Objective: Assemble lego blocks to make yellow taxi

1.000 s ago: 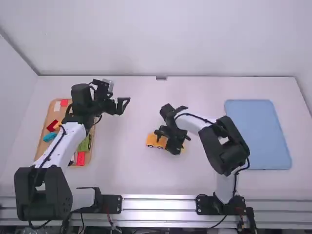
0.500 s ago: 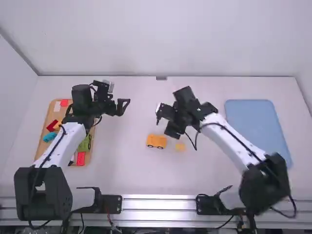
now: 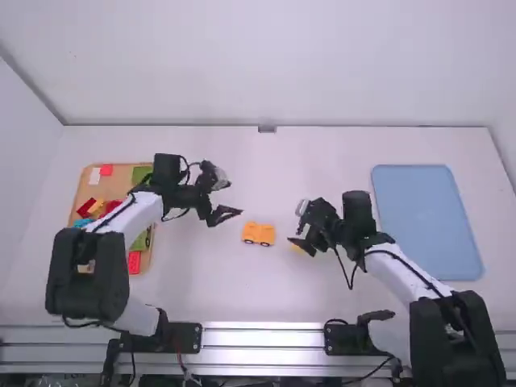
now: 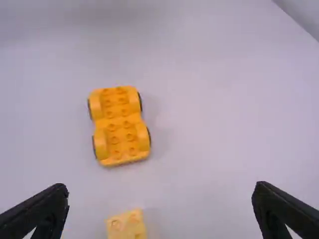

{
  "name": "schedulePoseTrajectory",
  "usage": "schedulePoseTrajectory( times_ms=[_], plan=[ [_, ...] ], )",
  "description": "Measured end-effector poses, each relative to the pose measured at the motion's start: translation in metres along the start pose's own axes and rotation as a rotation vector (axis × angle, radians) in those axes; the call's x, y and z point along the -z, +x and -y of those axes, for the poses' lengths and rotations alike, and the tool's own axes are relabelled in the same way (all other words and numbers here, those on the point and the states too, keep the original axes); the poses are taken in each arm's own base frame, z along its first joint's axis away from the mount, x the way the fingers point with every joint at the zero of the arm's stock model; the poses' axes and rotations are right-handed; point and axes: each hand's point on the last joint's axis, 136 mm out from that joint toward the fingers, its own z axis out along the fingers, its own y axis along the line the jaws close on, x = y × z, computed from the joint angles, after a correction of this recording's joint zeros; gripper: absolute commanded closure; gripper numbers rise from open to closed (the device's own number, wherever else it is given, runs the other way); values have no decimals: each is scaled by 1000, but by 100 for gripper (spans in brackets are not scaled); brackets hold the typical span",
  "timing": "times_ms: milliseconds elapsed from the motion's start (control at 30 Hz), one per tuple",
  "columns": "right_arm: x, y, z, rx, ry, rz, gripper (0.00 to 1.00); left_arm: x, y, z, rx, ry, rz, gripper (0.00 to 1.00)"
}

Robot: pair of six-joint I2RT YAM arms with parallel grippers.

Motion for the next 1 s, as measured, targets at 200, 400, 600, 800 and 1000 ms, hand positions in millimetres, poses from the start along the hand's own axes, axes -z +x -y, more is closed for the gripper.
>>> schedulePoseTrajectory(
  times_ms=[200, 400, 600, 800, 1000],
  plan=[
    [-3, 39, -3, -60, -119, 73, 1, -21, 25, 28, -169, 169, 39, 1],
    [-20, 73, -12, -50, -183, 109, 12, -34, 31, 39, -249, 231, 65, 1],
    [-27, 91, -20, -24, -207, 85, 19, -43, 30, 49, -290, 262, 52, 1],
    [-35, 105, -26, -16, -225, 32, 26, -52, 35, 55, -302, 272, 4, 1],
    [-42, 102, -24, 25, -233, 15, 50, -55, 42, 51, -300, 249, -52, 1]
  ],
)
